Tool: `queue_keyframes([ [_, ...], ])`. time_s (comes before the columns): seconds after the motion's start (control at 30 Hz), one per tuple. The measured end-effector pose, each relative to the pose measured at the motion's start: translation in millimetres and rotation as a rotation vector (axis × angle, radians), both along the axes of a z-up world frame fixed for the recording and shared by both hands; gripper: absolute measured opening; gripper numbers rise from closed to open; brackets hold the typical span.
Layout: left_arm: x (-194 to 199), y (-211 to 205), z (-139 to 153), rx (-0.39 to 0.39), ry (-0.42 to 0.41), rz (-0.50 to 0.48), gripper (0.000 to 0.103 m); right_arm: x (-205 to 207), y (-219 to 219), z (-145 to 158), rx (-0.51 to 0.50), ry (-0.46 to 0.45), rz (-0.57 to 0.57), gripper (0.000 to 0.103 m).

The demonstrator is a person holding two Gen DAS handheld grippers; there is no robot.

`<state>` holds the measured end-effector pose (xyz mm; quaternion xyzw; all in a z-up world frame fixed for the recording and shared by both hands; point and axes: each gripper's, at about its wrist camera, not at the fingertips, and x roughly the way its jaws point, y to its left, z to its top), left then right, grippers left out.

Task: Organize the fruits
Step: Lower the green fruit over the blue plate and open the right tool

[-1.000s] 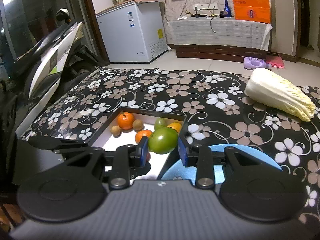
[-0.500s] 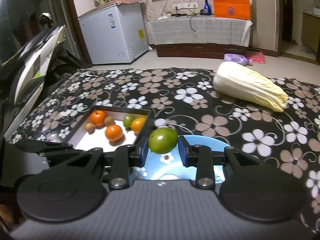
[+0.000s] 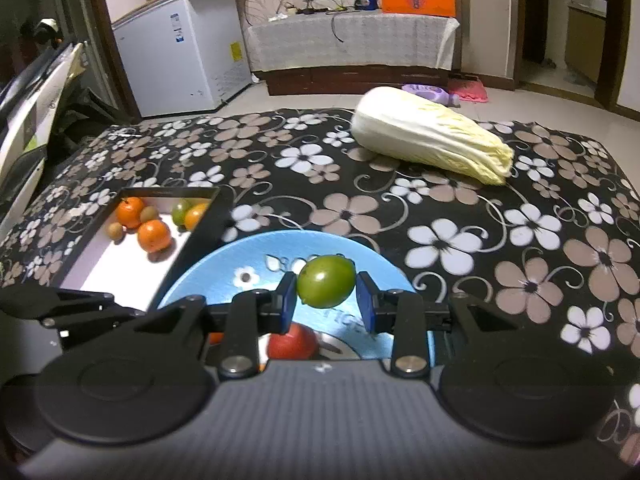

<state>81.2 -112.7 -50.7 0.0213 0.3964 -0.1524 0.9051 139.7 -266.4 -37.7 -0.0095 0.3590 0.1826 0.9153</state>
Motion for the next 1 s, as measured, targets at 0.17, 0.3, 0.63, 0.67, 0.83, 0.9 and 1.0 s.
queue_keyframes([
  [0.17,1.1,-4.0,-2.7,0.001,0.002,-0.011,0.033,1.8,-8.0,-5.0,-0.012,0.017,-0.018,0.035],
  [0.3,-2.2,-5.2,1.3,-0.010,-0.015,-0.027,0.033,0.9,-7.5,-5.6,-0.016,0.020,-0.011,0.035],
  [0.63,-5.5,-1.5,6.6,-0.022,-0.028,-0.034,0.033,4.1,-2.8,-9.7,-0.028,0.032,-0.003,0.035],
  [0.67,-5.6,-1.0,7.0,-0.023,-0.029,-0.034,0.033,4.5,-2.4,-10.5,-0.030,0.034,-0.003,0.035],
  [0.83,-8.0,1.5,10.8,-0.032,-0.040,-0.037,0.034,6.2,-0.6,-14.0,-0.039,0.047,-0.001,0.035],
  [0.9,-7.9,2.9,10.8,-0.031,-0.038,-0.035,0.034,6.5,0.7,-15.0,-0.041,0.052,0.003,0.035],
  [1.0,-7.6,4.6,11.0,-0.032,-0.038,-0.030,0.034,6.3,2.6,-15.9,-0.043,0.057,0.008,0.036],
])
